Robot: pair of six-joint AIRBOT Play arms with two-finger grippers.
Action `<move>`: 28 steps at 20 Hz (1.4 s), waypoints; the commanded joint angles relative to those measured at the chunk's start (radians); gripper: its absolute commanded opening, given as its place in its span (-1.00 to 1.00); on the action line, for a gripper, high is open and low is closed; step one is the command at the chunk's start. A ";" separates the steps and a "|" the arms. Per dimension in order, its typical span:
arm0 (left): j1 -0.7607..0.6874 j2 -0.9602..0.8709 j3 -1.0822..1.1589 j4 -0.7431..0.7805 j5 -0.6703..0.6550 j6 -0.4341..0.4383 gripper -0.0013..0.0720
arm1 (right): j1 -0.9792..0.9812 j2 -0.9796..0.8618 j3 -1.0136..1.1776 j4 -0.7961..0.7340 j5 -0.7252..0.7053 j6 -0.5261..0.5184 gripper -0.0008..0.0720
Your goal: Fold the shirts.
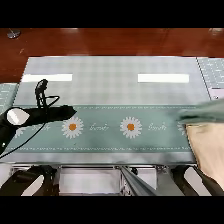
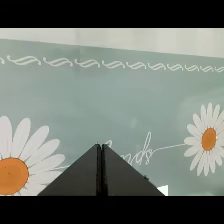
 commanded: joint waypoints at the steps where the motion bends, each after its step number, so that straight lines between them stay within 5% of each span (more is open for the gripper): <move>1: 0.000 0.000 0.000 -0.001 0.027 0.000 -0.89 | -0.173 0.175 -0.213 -0.384 0.005 -0.063 -0.89; 6: -0.001 0.000 0.000 -0.002 0.031 0.000 -0.89 | -0.320 0.291 -0.406 -0.433 0.003 -0.032 -0.87; 7: -0.001 0.000 0.000 -0.002 0.032 0.000 -0.89 | -0.320 0.291 -0.433 -0.451 0.002 -0.011 -0.37; 8: -0.001 0.000 0.000 -0.002 0.035 0.000 -0.89 | -0.320 0.276 -0.447 -0.448 -0.012 -0.002 0.38; 9: -0.001 0.000 0.000 -0.005 0.043 0.000 -0.89 | -0.319 0.247 -0.444 -0.421 -0.035 -0.010 0.55; 11: 0.003 0.000 0.016 -0.002 0.115 0.112 -0.89 | -0.319 0.182 -0.399 -0.319 -0.114 -0.075 0.40; 13: 0.069 0.000 0.127 0.004 0.083 0.180 -0.89 | -0.319 0.093 -0.251 -0.203 -0.233 -0.085 -0.01; 15: 0.148 -0.004 0.300 -0.001 0.065 0.162 -0.89 | -0.312 -0.002 -0.085 0.089 -0.355 -0.103 -0.90; 17: 0.174 -0.048 0.517 0.000 0.047 0.158 -0.90 | -0.213 -0.107 0.043 0.398 -0.482 -0.109 -0.89; 19: 0.156 -0.136 0.748 0.000 -0.045 0.157 -0.90 | -0.009 -0.206 0.122 0.525 -0.546 -0.134 -0.89; 22: 0.076 -0.266 0.932 0.009 -0.192 0.131 -0.90 | 0.394 -0.327 0.140 0.387 -0.573 -0.186 -0.89; 25: -0.020 -0.365 0.890 0.150 -0.302 0.031 -0.90 | 0.742 -0.472 0.138 0.021 -0.603 -0.183 -0.89; 28: -0.032 -0.428 0.800 0.266 -0.303 -0.011 -0.90 | 0.871 -0.600 0.112 -0.285 -0.614 0.002 -0.89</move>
